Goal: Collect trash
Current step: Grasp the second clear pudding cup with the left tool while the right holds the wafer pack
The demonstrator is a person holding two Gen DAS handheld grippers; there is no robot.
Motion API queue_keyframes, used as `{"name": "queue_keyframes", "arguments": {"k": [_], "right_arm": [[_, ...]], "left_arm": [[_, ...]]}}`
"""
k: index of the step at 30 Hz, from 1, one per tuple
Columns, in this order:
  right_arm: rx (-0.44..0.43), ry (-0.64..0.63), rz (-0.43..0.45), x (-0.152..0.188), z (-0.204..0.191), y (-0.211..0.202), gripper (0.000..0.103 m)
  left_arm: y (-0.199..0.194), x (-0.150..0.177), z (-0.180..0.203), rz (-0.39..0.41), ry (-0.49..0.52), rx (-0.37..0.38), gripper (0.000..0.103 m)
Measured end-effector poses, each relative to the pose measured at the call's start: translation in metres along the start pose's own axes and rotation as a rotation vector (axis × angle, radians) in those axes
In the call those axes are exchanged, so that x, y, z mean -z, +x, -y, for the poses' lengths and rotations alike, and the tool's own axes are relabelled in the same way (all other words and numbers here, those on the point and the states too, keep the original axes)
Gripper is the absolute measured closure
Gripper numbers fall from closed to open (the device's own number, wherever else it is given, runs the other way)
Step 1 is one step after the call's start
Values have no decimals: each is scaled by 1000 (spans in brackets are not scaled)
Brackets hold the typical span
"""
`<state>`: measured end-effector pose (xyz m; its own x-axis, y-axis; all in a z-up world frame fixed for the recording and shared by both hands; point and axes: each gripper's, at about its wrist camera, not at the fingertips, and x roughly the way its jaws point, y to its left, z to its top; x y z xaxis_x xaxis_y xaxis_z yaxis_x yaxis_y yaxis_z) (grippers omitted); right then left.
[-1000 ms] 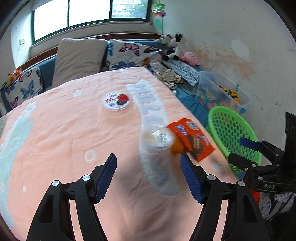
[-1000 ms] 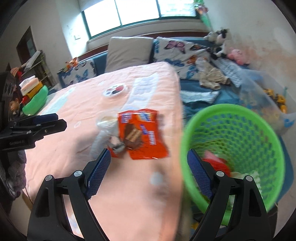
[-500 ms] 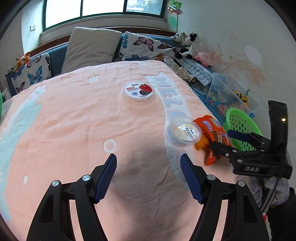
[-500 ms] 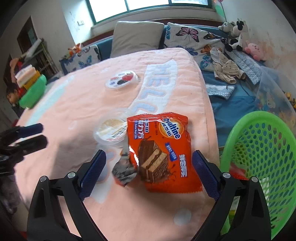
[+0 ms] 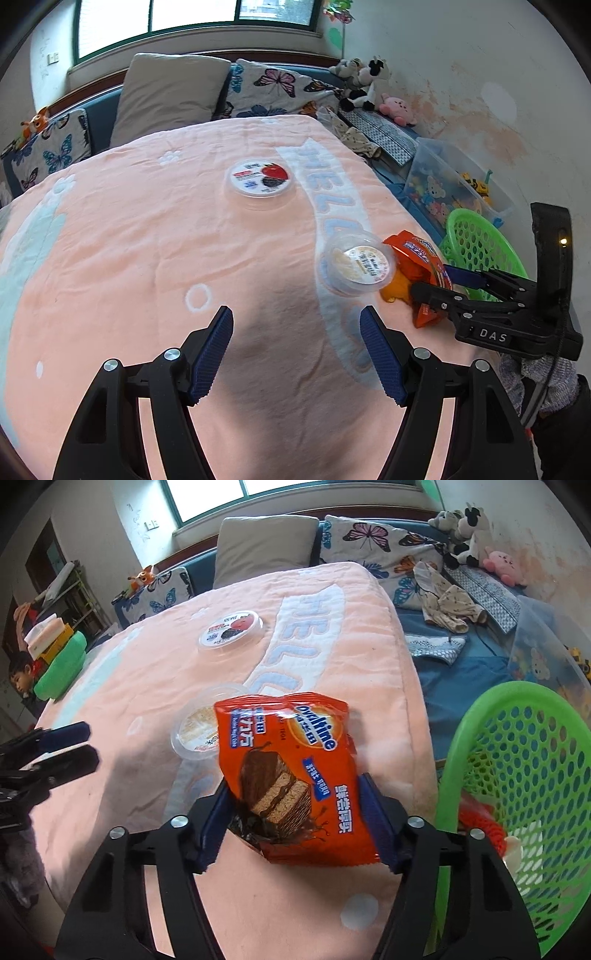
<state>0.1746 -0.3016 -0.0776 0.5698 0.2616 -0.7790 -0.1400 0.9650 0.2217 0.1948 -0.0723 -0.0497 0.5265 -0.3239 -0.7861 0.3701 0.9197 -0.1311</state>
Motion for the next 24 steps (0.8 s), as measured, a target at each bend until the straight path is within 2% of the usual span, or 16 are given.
{"name": "queue_keyframes", "arguments": {"k": [6,13,24], "right_arm": [[8,14,51,2,7,-24,39],[17,32,92,7,18,-49,39],[48,61,117,16,31,-69,39]], "left_arm": [[16,-7,17,-14,39,26,29],[42,-17,37,-46,84,44,17],[77,-28,49,-85,112,41,16]]}}
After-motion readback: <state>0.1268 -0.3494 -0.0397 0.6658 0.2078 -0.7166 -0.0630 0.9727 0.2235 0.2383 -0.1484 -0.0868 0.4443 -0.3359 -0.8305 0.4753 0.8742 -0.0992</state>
